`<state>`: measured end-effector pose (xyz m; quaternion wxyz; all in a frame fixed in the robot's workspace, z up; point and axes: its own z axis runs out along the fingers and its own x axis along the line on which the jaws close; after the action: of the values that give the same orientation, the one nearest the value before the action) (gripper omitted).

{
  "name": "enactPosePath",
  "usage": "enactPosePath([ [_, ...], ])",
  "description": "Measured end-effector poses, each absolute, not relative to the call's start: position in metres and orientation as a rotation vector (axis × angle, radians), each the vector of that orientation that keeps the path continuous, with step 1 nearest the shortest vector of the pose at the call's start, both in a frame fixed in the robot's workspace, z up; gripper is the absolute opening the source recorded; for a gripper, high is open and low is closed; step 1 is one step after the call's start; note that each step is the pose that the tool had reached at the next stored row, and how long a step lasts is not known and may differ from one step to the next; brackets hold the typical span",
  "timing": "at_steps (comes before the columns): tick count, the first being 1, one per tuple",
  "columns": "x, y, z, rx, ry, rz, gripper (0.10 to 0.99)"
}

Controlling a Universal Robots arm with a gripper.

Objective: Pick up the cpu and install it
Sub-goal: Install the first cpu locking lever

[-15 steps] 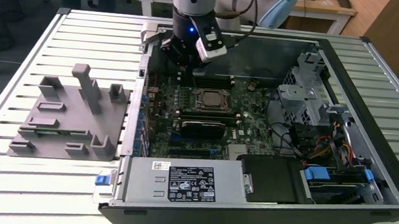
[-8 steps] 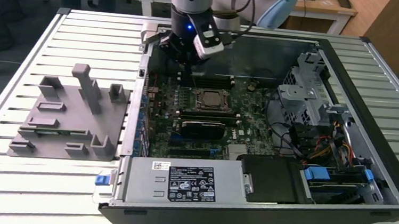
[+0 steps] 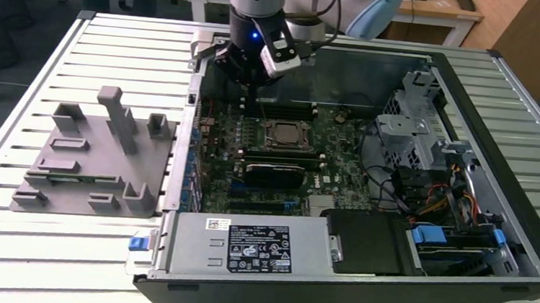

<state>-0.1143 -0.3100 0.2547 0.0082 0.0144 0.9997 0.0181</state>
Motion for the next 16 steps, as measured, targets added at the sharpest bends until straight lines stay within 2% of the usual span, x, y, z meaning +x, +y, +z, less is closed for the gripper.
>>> enactPosePath([
  [16,-0.085,-0.307,0.254,0.005,3.125,0.062,0.106],
])
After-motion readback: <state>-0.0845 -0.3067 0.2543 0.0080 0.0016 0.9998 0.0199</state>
